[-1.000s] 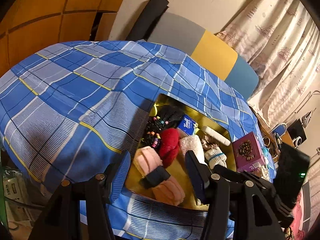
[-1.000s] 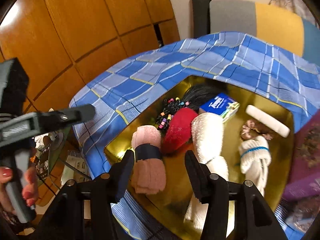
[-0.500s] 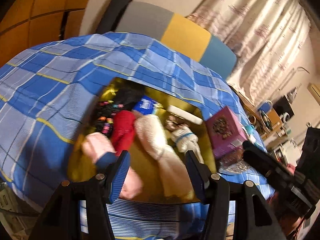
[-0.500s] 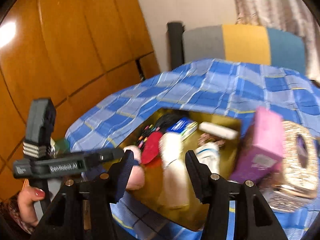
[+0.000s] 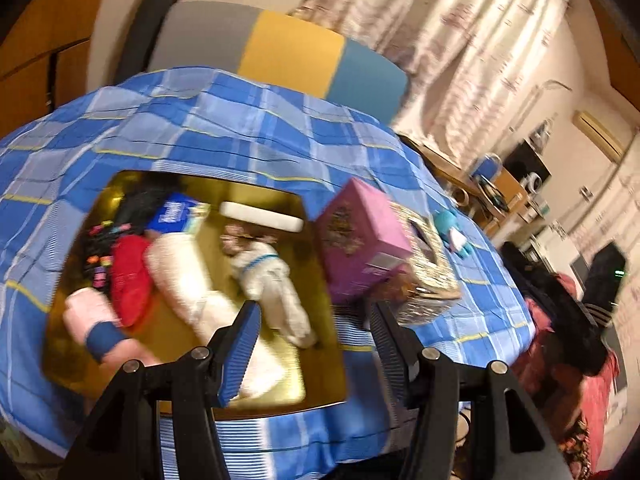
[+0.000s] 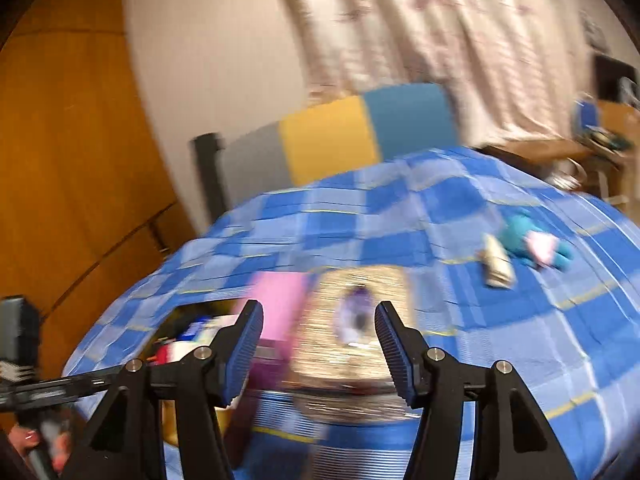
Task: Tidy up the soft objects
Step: 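Move both grippers toward the cream mesh roll and teal plush bear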
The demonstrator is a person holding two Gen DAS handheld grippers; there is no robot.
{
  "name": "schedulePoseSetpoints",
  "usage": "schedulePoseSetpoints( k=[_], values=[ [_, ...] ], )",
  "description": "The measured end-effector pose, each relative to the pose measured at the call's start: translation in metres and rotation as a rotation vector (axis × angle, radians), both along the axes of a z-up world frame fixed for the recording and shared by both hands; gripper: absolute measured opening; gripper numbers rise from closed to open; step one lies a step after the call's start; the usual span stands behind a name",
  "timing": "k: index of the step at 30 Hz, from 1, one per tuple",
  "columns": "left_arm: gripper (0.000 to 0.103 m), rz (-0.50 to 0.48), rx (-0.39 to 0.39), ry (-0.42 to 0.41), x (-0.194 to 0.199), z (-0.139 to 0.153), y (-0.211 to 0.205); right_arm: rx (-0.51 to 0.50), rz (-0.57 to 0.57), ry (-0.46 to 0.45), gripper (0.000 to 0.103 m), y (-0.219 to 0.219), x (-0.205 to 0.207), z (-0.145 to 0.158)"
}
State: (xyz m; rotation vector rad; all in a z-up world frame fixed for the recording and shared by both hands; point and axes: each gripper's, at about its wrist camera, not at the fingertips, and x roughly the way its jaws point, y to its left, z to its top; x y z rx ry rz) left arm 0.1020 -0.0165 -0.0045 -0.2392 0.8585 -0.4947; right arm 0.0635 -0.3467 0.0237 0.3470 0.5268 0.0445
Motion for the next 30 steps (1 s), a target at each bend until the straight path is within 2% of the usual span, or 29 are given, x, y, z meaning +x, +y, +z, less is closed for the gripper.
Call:
schedulePoseSetpoints(
  k=[6,13,17,22,26,30],
  values=[
    [0.058,-0.106,0.025,0.004,-0.001,0.005,-0.052,0.030,-0.144,0.129,0.059,-0.062,-0.007,-0.046],
    [0.058,-0.226,0.045,0.002,-0.002,0.015,-0.112,-0.019,-0.265,0.231,0.059,-0.111,-0.016,-0.085],
    [0.058,-0.280,0.043,0.018,0.003,0.020,-0.145,-0.094,-0.323,0.245,0.059,-0.131,-0.010,-0.094],
    [0.058,-0.350,0.053,0.030,0.013,0.028,-0.193,-0.130,-0.352,0.231,0.059,-0.155,0.007,-0.096],
    [0.059,-0.376,0.048,0.059,0.026,0.030,-0.232,-0.150,-0.368,0.240,0.059,-0.172,0.029,-0.102],
    [0.059,-0.368,0.058,0.124,0.052,0.023,-0.271,-0.144,-0.397,0.246,0.059,-0.187,0.041,-0.114]
  ],
)
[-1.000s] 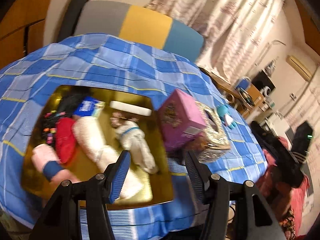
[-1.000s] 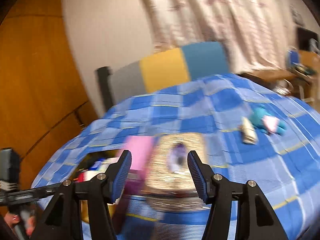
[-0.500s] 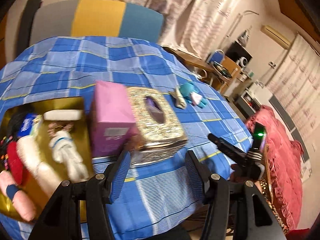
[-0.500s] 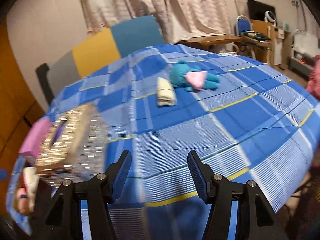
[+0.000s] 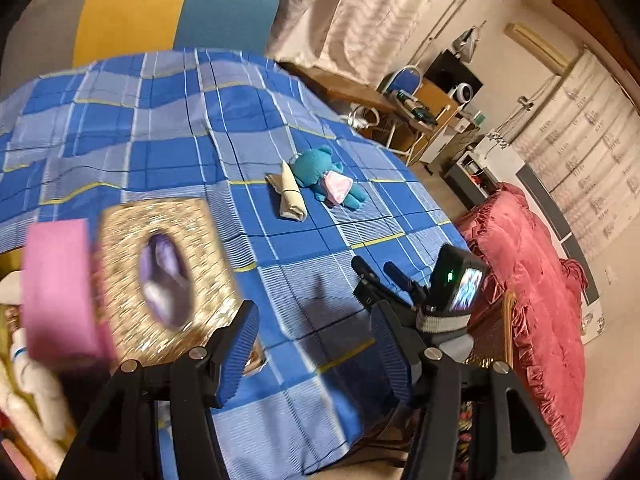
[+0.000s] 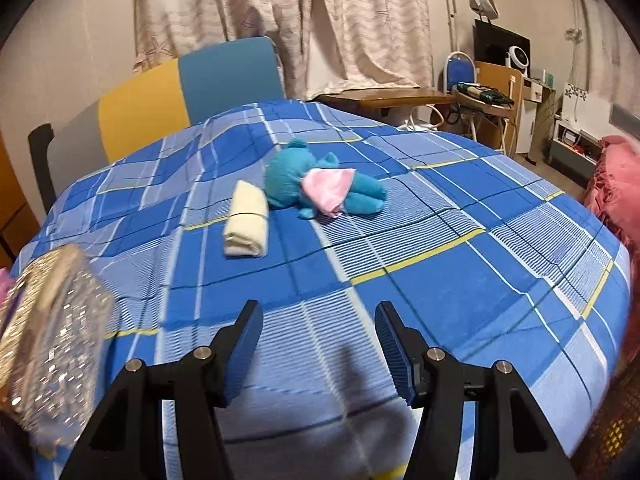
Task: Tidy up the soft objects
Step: 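Move both grippers toward the cream mesh roll and teal plush bear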
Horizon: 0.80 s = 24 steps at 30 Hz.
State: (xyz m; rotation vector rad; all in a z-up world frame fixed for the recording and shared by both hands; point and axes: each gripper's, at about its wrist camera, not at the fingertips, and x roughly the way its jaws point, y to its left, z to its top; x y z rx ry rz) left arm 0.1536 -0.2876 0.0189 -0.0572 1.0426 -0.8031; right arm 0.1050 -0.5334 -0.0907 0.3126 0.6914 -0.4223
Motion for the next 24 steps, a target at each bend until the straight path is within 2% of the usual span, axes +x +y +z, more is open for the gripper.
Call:
schedulePoseSetpoints(
  k=[3,7,9,15,22,24],
  values=[
    [0.064,0.017,0.044,-0.004,0.018,-0.006,-0.029,0.021,-0.013,-0.001,0.059,-0.010,0.003,-0.012],
    [0.067,0.055,0.127,-0.035,0.042,-0.018,-0.063,0.107,-0.028,-0.006,0.059,-0.024,0.003,-0.023],
    [0.067,0.064,0.153,-0.010,0.057,-0.027,-0.081,0.135,-0.037,-0.004,0.059,-0.028,0.003,-0.028],
    [0.067,0.090,0.242,0.059,0.100,-0.066,-0.136,0.197,-0.005,-0.042,0.059,-0.033,0.002,-0.035],
    [0.068,0.125,0.335,0.026,0.142,-0.107,-0.180,0.264,0.004,-0.107,0.060,-0.040,-0.006,-0.039],
    [0.068,0.133,0.325,0.027,0.153,-0.115,-0.187,0.272,0.005,-0.116,0.060,-0.041,-0.006,-0.040]
  ],
)
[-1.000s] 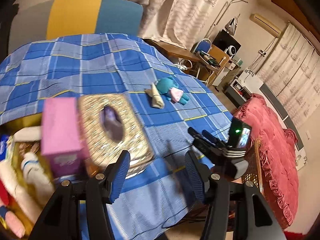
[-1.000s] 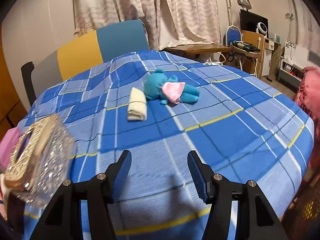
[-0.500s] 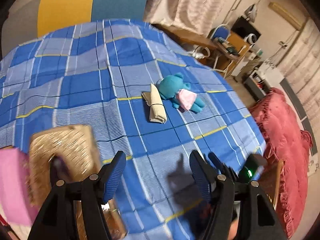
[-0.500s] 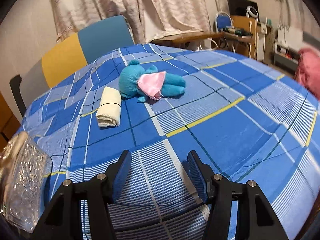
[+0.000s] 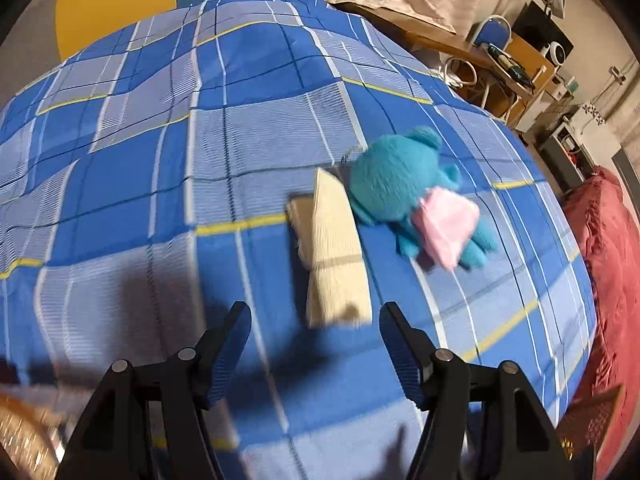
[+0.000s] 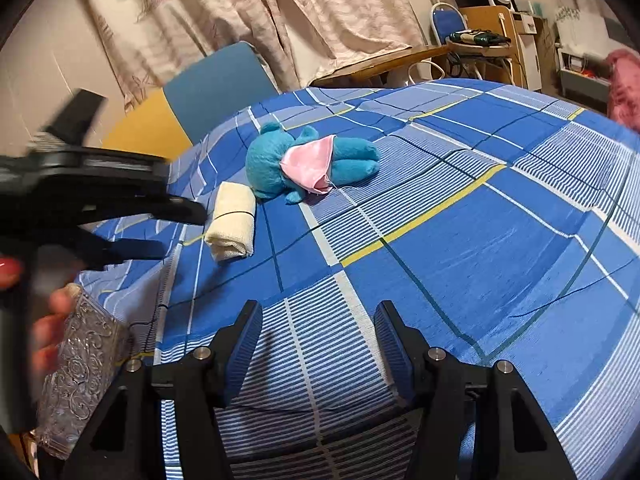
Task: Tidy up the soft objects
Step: 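Move both grippers toward the cream mesh roll and teal plush bear, then grasp the cream mesh-wrapped roll with the left gripper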
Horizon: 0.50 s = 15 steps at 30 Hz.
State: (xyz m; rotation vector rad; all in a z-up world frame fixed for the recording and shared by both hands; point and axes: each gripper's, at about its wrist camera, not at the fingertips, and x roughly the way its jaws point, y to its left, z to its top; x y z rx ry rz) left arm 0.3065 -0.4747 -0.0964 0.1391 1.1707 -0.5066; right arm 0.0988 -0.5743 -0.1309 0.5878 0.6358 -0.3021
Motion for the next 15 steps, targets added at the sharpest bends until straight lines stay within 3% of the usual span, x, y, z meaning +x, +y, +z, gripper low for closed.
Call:
schedulePoseSetpoints(
  k=[4,10,14,15],
  values=[
    [0.074,0.006,-0.011,-0.022,0.015,-0.011,-0.014,0.005,0.002,-0.009,0.060,0.000,0.000,-0.001],
    [0.074,-0.017,0.005,-0.016,0.022,-0.033,-0.024,0.008,0.002,-0.018,0.060,0.000,-0.001,-0.002],
    [0.065,-0.021,0.031,-0.071,0.015,-0.037,-0.019,0.009,0.003,-0.020,0.060,-0.002,-0.003,-0.002],
    [0.054,-0.023,0.038,-0.079,0.013,-0.036,-0.018,0.009,0.003,-0.020,0.060,-0.002,-0.003,-0.002]
  ],
)
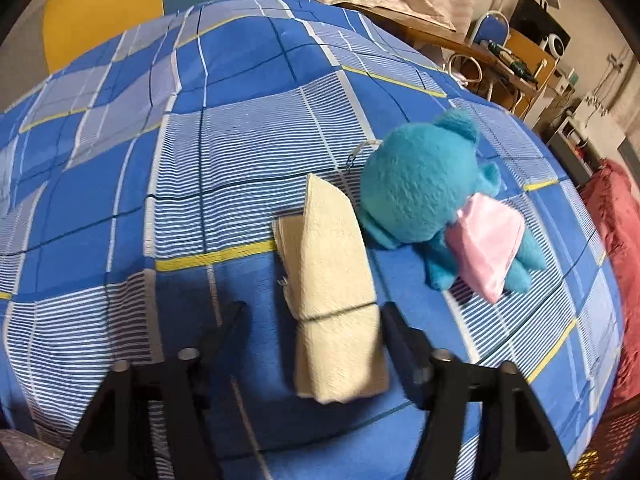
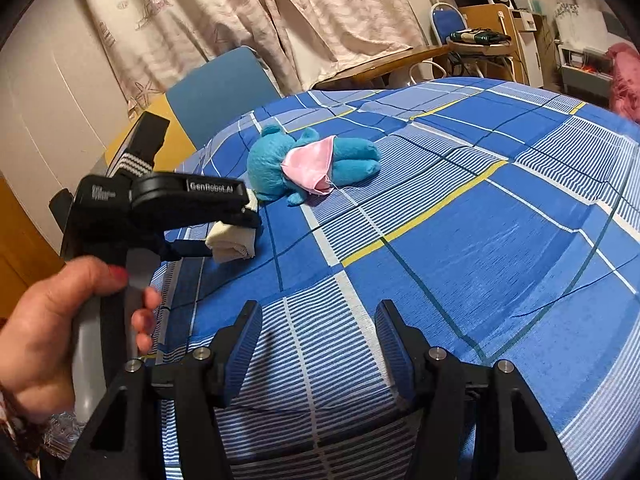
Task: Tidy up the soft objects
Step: 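Grasp the cream mesh-wrapped roll with the left gripper, then grasp the teal plush bear by its pink cape with the right gripper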
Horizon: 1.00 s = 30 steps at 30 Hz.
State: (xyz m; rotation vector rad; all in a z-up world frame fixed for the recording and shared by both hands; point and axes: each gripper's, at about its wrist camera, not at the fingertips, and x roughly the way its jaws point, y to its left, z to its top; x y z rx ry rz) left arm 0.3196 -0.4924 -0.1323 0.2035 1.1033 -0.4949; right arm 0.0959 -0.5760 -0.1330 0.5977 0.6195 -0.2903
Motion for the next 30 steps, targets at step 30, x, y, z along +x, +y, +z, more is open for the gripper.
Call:
schedulePoseSetpoints(
  k=[30],
  values=[
    [0.034,0.064,-0.188,-0.010,-0.079,-0.003,0.070,-0.371,0.306,0.220,0.081,-0.030,0.171,0.045]
  ],
)
